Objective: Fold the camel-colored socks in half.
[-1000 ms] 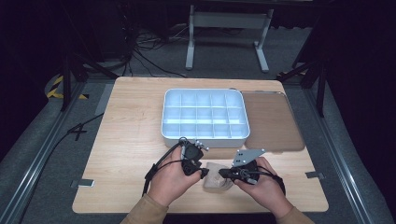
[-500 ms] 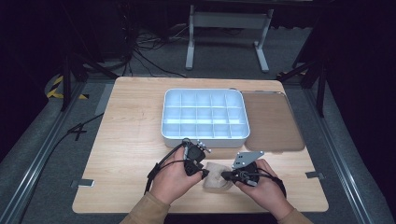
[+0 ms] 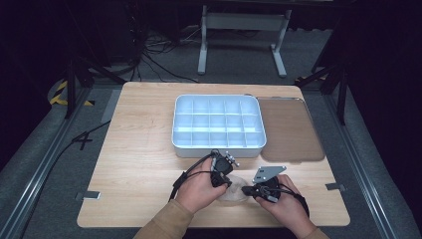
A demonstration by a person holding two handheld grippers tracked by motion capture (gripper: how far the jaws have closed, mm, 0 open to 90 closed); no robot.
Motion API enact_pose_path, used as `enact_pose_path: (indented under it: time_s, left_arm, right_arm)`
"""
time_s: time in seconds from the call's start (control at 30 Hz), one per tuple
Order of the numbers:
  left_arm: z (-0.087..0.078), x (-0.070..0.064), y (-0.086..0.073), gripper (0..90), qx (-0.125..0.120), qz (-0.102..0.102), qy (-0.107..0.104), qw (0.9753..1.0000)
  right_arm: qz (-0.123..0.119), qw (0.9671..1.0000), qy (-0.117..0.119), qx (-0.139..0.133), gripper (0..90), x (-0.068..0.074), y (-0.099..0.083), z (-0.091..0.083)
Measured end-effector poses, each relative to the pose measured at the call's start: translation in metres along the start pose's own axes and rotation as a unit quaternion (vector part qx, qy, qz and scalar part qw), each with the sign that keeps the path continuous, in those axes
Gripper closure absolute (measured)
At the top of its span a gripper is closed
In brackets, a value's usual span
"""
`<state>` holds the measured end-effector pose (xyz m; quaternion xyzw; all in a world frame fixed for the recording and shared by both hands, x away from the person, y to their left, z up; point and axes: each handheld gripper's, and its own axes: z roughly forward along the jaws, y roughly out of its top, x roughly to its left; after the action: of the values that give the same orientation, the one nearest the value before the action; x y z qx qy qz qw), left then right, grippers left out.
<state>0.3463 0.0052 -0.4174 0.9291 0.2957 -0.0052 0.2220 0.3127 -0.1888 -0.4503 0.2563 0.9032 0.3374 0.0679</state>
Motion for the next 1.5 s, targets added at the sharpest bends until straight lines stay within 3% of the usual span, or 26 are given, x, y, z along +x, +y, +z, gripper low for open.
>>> enact_pose_path:
  time_s: [0.2,0.5,0.73,0.87,1.03,1.17,1.33,1.5]
  left_arm:
    - [0.012,0.005,-0.001,83.1,0.026,-0.001,0.0,0.9997]
    - [0.017,0.006,-0.004,83.2,0.035,-0.01,-0.001,0.9993]
    - [0.01,0.006,-0.005,79.2,0.02,-0.018,-0.009,0.9996]
    - [0.0,0.007,-0.01,73.7,-0.002,-0.018,-0.003,0.9998]
    - [-0.012,0.008,-0.017,71.5,-0.008,-0.018,-0.002,0.9998]
    - [-0.021,0.007,-0.026,68.1,-0.001,0.011,-0.011,0.9999]
    - [-0.028,0.008,-0.035,66.7,-0.003,0.03,-0.001,0.9995]
    - [-0.03,0.01,-0.044,65.0,-0.009,0.056,-0.029,0.998]
  right_arm:
    - [0.003,1.0,-0.001,0.005,88.7,-0.002,-0.004,0.002]
    - [-0.001,0.9998,-0.008,0.019,89.5,-0.007,-0.007,0.005]
    - [-0.007,0.9997,-0.02,0.01,89.6,-0.013,-0.007,0.009]
    - [-0.012,0.9996,-0.024,0.011,89.5,-0.011,-0.007,0.008]
    - [-0.013,0.9996,-0.024,0.005,89.5,-0.011,-0.007,0.006]
    - [-0.016,0.9995,-0.025,-0.007,89.5,-0.009,-0.005,0.0]
    - [-0.019,0.9993,-0.024,-0.021,89.4,-0.007,-0.002,-0.006]
    - [-0.022,0.9992,-0.021,-0.025,89.1,-0.001,0.001,-0.011]
